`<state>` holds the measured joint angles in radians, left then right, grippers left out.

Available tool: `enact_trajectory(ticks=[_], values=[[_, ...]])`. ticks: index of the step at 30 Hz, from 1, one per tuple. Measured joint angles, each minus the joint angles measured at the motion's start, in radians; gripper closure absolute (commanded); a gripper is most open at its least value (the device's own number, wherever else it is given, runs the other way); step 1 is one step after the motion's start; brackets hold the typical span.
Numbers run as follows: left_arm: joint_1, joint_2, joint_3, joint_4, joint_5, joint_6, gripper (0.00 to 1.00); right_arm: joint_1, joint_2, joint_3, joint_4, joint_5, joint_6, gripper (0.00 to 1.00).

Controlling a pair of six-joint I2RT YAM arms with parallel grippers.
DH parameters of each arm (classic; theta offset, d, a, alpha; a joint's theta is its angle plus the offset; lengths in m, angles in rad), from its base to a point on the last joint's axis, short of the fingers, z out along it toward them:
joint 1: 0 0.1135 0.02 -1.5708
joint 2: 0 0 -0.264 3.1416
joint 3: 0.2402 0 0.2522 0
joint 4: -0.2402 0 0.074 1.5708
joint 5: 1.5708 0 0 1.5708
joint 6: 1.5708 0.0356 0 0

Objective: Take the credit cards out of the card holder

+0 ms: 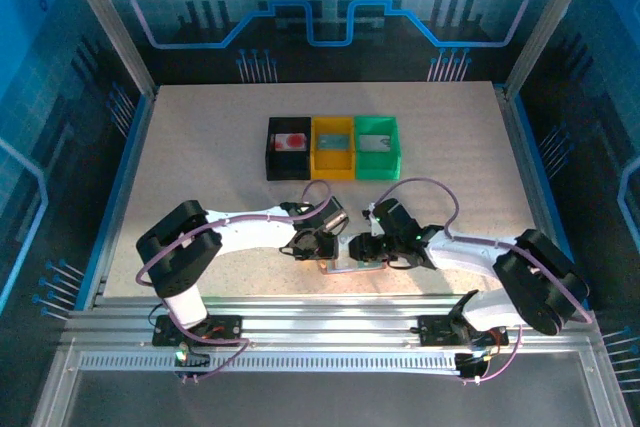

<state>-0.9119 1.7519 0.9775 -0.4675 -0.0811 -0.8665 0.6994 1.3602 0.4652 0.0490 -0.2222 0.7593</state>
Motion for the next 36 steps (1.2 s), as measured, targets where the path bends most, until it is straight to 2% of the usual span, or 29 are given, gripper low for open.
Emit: enact_trajectory(ticks=[8,22,36], values=[[-0.001,0.004,0.004,-0.004,0.0,0.0,0.46,0.003,-0.052,-0.026,0.037,-0.026,0.0,0.73],[-0.001,0.008,0.009,-0.01,0.0,0.0,0.46,0.003,-0.051,-0.027,0.056,-0.045,0.001,0.76],[-0.001,0.009,0.009,-0.01,0.0,0.0,0.46,0.009,-0.053,-0.041,0.12,-0.048,0.005,0.84]])
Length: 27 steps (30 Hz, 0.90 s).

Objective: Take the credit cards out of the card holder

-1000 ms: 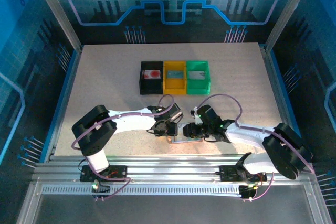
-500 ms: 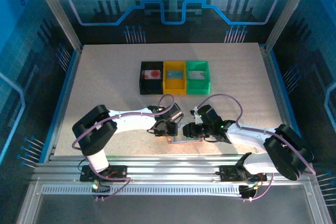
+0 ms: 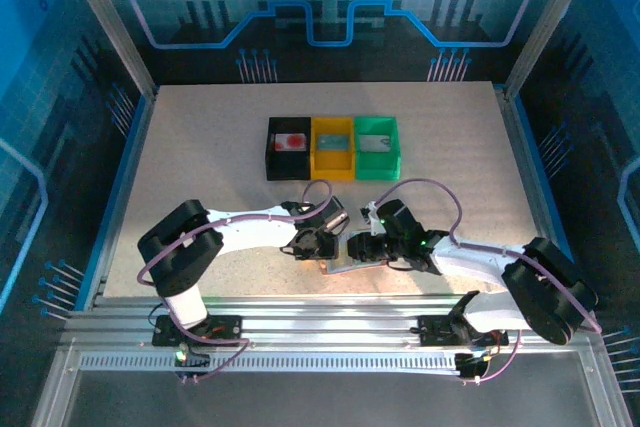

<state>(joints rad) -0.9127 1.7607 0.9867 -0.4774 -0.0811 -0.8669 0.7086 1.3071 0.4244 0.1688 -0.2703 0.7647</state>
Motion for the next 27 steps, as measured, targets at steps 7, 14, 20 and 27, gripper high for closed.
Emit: enact_trajectory(ticks=[7,14,20,27], values=[[0.0,0.0,0.0,0.0,0.0,0.0,0.46,0.005,-0.002,-0.005,0.02,0.001,0.003,0.89],[0.0,0.0,0.0,0.0,0.0,0.0,0.46,0.005,-0.01,-0.007,0.027,0.001,0.003,0.99],[0.0,0.0,0.0,0.0,0.0,0.0,0.46,0.012,-0.048,-0.019,0.007,0.011,0.002,1.0],[0.0,0.0,0.0,0.0,0.0,0.0,0.46,0.008,-0.099,-0.021,-0.029,0.018,-0.006,1.0]])
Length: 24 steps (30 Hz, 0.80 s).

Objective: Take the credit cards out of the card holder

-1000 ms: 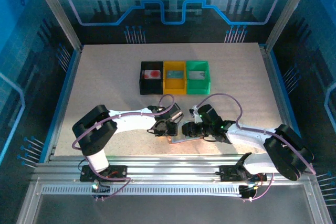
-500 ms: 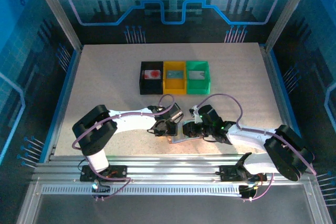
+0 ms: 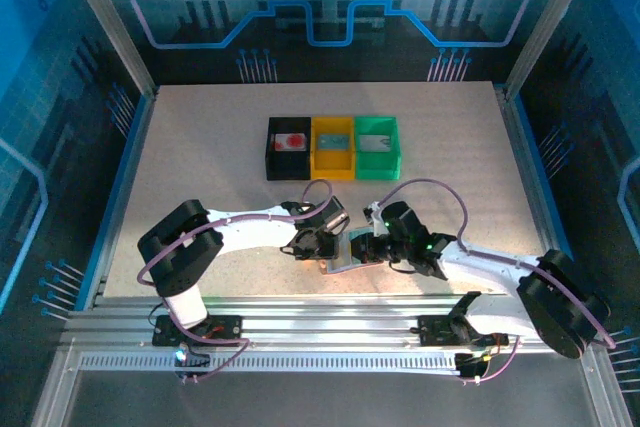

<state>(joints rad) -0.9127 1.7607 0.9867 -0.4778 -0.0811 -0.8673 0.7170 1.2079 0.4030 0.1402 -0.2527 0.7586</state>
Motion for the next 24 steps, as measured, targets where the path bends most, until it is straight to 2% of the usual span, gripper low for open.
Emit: enact_trajectory(ticks=[24], values=[[0.001,-0.009,-0.007,0.006,0.0,0.001,0.45,-0.071,-0.151,-0.029,-0.081,-0.021,-0.049,1.0]])
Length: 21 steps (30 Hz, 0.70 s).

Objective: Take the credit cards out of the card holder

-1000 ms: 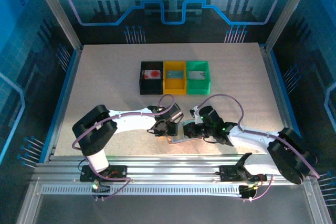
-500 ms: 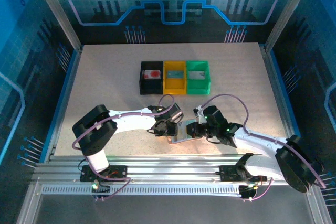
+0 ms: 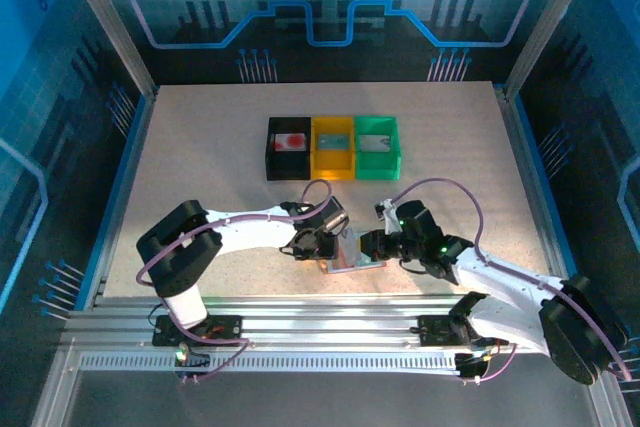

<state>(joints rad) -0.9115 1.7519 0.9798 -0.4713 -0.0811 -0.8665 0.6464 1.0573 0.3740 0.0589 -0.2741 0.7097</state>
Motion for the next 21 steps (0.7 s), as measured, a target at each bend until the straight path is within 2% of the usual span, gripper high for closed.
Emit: enact_trajectory(ticks=[12,21], values=[[0.01,-0.105,-0.09,0.096,0.019,0.005,0.43,-0.042,-0.071,-0.002,-0.056,-0.012,-0.019,1.0],[0.012,-0.383,-0.203,0.216,0.022,0.012,0.39,-0.105,-0.116,-0.002,-0.076,-0.073,-0.018,1.0]])
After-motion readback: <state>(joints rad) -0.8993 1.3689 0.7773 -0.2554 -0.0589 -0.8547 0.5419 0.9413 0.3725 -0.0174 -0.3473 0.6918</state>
